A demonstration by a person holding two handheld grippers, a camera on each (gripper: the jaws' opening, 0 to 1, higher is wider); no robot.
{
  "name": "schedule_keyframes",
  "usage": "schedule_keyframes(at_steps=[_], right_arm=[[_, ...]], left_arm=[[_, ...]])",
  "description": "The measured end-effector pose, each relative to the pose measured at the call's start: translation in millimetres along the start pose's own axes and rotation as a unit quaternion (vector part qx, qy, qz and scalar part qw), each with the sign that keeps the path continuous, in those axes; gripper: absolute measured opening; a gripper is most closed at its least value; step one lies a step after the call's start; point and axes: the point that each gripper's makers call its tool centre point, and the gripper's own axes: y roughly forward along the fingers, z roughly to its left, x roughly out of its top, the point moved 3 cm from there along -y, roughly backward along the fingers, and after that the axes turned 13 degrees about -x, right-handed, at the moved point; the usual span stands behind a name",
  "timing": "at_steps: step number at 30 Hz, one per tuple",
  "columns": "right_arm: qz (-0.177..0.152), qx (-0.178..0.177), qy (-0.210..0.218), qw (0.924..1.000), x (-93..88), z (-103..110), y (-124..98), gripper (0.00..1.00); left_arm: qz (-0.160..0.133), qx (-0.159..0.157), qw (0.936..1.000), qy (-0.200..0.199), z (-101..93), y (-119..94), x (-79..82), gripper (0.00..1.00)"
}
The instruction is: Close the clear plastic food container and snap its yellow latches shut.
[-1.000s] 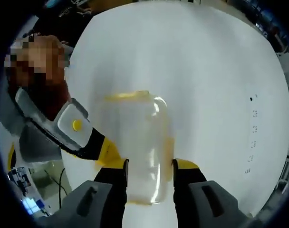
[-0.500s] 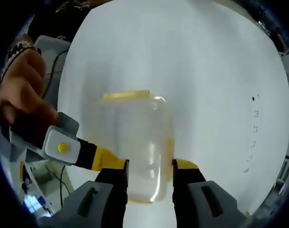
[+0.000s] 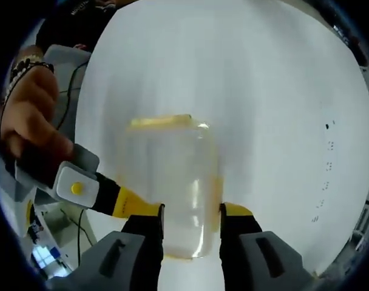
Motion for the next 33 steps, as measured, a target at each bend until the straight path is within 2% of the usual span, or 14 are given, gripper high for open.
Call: schedule_keyframes(at_steps=[3, 7, 9, 10, 11, 14, 15, 19, 22, 25, 27, 29, 32, 33], right_arm=[[-0.026, 0.031, 0.021, 0.9989, -2.5, -5.7, 3.2, 0.31], [-0.04, 0.04, 0.023, 0.9981, -4.3, -8.5, 3.1, 0.3], [-0.038, 0.044, 0.017, 0.9982, -2.6, -6.6, 4.3, 0.29], [-0.003, 0.06, 0.024, 0.9979, -14.1, -1.8, 2.6, 0.28], [-0.03, 0.053, 0.014, 0.9981, -15.0, -3.9, 5.8, 0.28], [-0.039, 0.054, 0.022, 0.9975, -19.9, -4.0, 9.2, 0.29], [-0.04, 0.055, 0.023, 0.9974, -14.6, -11.0, 8.8, 0.3], [-0.039, 0.048, 0.033, 0.9975, -11.2, -9.3, 6.8, 0.33], [-0.043, 0.022, 0.056, 0.9973, -8.9, -6.4, 2.8, 0.33], [-0.08, 0.0, 0.08, 0.9936, -7.0, -4.2, -1.0, 0.33], [-0.092, -0.013, 0.125, 0.9878, -8.7, -6.1, -2.4, 0.34], [-0.117, -0.032, 0.141, 0.9825, -8.7, -4.8, -4.3, 0.34], [-0.143, -0.079, 0.151, 0.9748, -11.9, -3.8, -8.4, 0.38], [-0.159, -0.106, 0.157, 0.9688, -14.7, -3.1, -11.5, 0.42]], left_arm=[[-0.001, -0.001, 1.0, 0.002, 0.2, -1.1, -0.2, 0.21], [-0.007, -0.002, 1.0, 0.005, 0.7, -2.0, -0.7, 0.21], [-0.005, -0.002, 1.0, 0.007, 0.2, -1.4, -0.6, 0.21], [-0.005, 0.0, 1.0, 0.007, 0.5, -0.9, -1.0, 0.21], [-0.007, -0.001, 1.0, 0.007, 0.2, 0.4, -2.1, 0.21], [-0.013, 0.001, 0.9999, 0.007, -0.1, 0.5, -2.6, 0.21], [-0.014, 0.0, 0.9999, 0.006, 0.1, 0.8, -2.5, 0.21], [-0.013, 0.001, 0.9999, 0.011, -0.4, -0.1, -1.8, 0.22], [-0.025, 0.001, 0.9997, 0.007, 0.8, -2.2, -2.5, 0.23], [-0.04, 0.001, 0.999, 0.018, 0.5, -2.0, -3.1, 0.23], [-0.09, -0.004, 0.9954, -0.035, 0.5, -3.7, -0.8, 0.25], [-0.117, -0.039, 0.989, -0.081, -6.7, -5.3, -0.1, 0.35], [-0.107, -0.04, 0.9883, -0.101, -4.9, -9.5, -5.4, 0.44], [-0.111, -0.045, 0.9856, -0.119, -6.0, -11.1, -5.7, 0.45]])
